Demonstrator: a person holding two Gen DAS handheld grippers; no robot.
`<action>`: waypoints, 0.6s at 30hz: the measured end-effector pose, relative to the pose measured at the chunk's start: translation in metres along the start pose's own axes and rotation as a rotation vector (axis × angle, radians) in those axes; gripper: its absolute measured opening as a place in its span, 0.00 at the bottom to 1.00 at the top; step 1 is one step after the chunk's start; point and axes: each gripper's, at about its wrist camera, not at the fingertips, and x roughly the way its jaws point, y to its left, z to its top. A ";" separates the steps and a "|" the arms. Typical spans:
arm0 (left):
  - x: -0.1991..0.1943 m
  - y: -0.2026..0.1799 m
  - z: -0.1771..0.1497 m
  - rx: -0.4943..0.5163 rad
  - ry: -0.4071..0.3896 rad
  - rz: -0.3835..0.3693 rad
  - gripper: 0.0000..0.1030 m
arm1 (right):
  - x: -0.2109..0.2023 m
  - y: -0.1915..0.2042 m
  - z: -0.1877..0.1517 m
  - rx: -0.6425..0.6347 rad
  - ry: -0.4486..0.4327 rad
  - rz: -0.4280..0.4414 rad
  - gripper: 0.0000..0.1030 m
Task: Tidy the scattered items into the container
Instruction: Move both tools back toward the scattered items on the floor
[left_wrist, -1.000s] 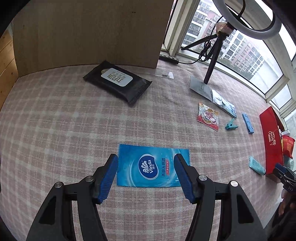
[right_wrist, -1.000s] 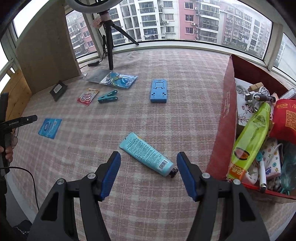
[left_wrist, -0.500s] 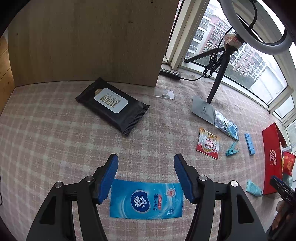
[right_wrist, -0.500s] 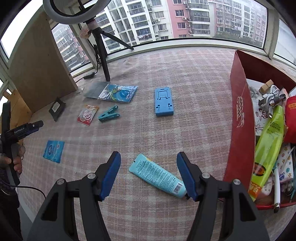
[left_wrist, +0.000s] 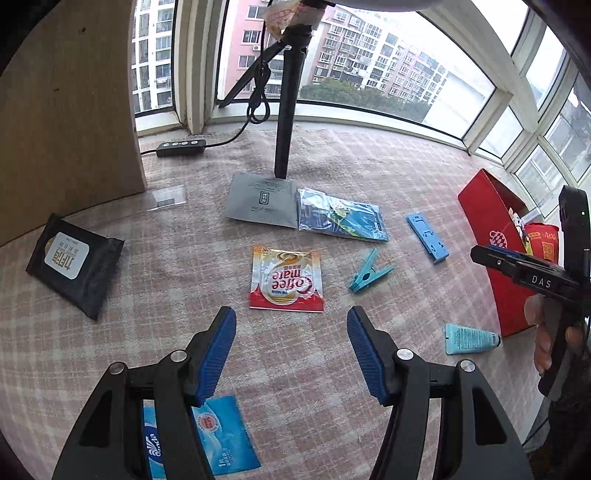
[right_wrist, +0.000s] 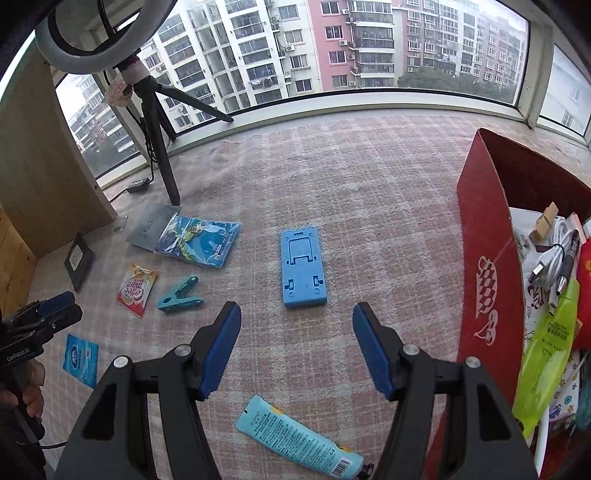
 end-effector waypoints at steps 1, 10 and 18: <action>0.007 -0.010 0.001 0.035 0.010 -0.003 0.58 | 0.004 -0.001 0.000 0.001 0.000 -0.007 0.60; 0.047 -0.052 0.012 0.137 0.052 -0.042 0.58 | 0.030 -0.007 0.008 0.008 0.022 -0.006 0.60; 0.064 -0.065 0.017 0.176 0.058 -0.045 0.56 | 0.048 -0.001 0.019 -0.038 0.045 -0.003 0.60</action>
